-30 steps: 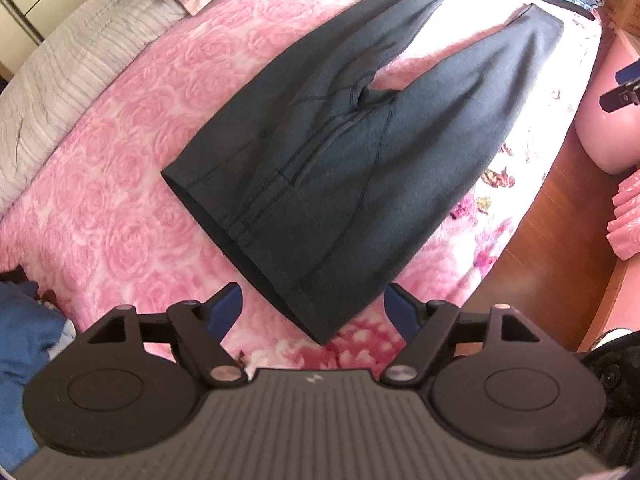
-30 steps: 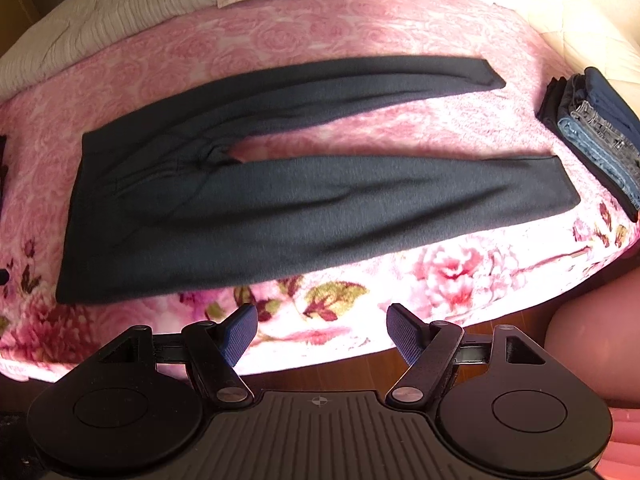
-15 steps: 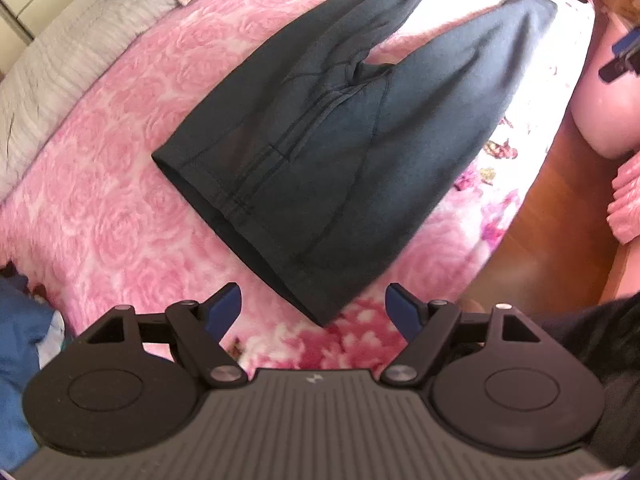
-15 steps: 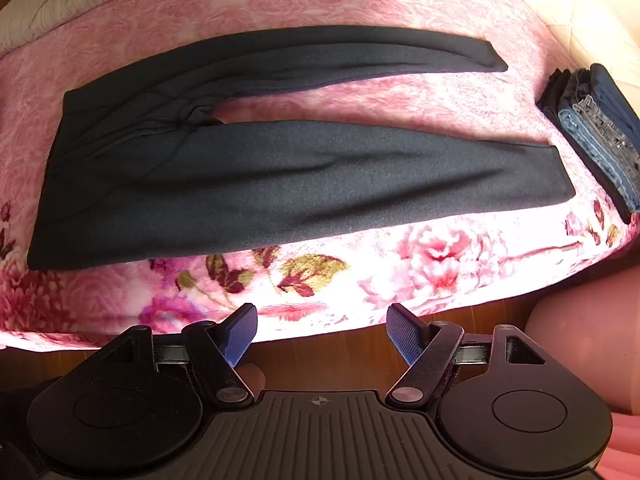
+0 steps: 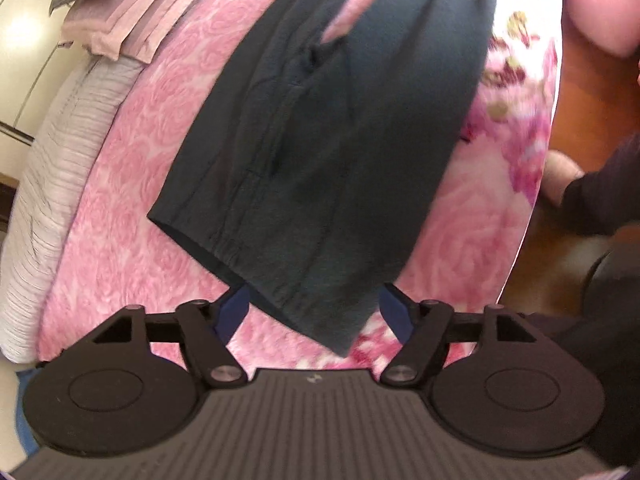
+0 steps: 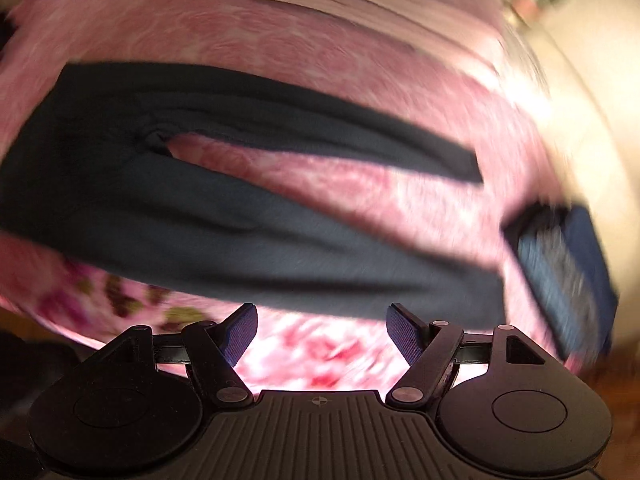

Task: Fold clothes

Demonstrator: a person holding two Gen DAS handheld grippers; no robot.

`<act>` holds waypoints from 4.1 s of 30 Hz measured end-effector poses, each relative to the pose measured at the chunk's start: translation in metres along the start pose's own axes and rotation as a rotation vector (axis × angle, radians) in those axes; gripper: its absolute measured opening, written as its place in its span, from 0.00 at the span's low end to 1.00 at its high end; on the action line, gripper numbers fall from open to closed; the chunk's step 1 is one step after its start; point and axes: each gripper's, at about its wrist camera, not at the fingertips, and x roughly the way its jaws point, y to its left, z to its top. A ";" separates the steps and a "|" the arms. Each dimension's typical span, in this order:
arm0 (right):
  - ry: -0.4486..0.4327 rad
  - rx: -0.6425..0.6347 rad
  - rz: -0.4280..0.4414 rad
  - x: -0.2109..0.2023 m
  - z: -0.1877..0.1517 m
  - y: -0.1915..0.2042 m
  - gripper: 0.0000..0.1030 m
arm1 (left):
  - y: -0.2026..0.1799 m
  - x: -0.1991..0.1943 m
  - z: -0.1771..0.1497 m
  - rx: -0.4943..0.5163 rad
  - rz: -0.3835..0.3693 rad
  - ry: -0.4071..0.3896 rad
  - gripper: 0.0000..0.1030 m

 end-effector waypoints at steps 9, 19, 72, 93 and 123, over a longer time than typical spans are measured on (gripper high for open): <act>-0.075 -0.375 0.064 0.098 -0.047 -0.037 0.72 | -0.087 0.064 0.019 0.202 0.184 0.115 0.48; -0.138 -0.534 0.035 0.151 -0.101 -0.039 0.72 | -0.075 0.087 0.025 0.198 0.289 0.152 0.05; -0.239 -0.810 -0.196 0.191 -0.062 -0.234 0.02 | 0.089 0.014 0.107 -0.077 0.181 0.279 0.04; 0.072 -0.795 -0.067 0.294 0.162 -0.230 0.02 | 0.273 0.168 0.139 -0.248 -0.222 0.311 0.04; 0.078 0.195 0.057 0.348 0.173 -0.341 0.54 | 0.259 0.252 0.155 -0.369 -0.042 0.451 0.22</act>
